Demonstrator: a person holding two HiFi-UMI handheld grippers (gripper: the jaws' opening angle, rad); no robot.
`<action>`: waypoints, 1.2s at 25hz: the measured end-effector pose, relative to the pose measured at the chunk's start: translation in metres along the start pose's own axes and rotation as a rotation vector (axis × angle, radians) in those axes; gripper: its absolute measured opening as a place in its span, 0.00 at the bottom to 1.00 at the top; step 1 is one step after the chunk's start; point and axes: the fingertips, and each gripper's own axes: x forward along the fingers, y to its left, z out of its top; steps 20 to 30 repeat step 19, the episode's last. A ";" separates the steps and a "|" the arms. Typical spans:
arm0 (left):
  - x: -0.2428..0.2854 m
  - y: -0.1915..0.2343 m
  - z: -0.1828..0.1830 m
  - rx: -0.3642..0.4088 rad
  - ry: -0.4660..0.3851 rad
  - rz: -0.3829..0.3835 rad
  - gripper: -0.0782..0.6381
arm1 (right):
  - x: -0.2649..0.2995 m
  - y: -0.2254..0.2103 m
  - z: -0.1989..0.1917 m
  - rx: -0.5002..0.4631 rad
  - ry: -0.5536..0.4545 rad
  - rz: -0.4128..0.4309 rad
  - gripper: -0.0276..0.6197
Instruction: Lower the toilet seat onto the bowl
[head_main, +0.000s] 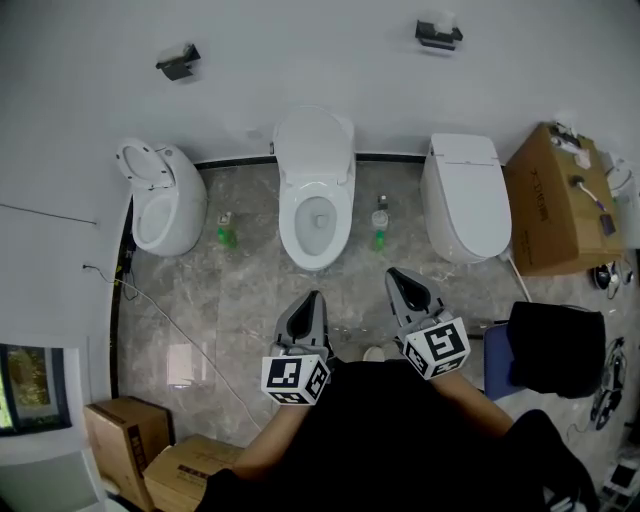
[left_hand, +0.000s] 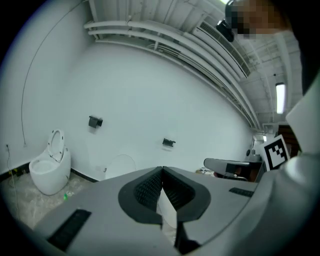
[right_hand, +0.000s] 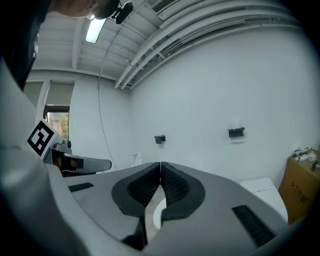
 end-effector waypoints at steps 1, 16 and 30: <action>-0.003 -0.006 -0.001 0.028 0.000 0.001 0.13 | -0.008 -0.003 0.002 -0.004 -0.011 -0.015 0.09; 0.001 -0.060 -0.010 0.064 -0.010 -0.061 0.13 | -0.061 -0.021 0.001 -0.033 -0.034 -0.089 0.09; -0.001 -0.066 -0.016 0.062 -0.012 -0.063 0.13 | -0.069 -0.023 -0.004 -0.031 -0.032 -0.101 0.09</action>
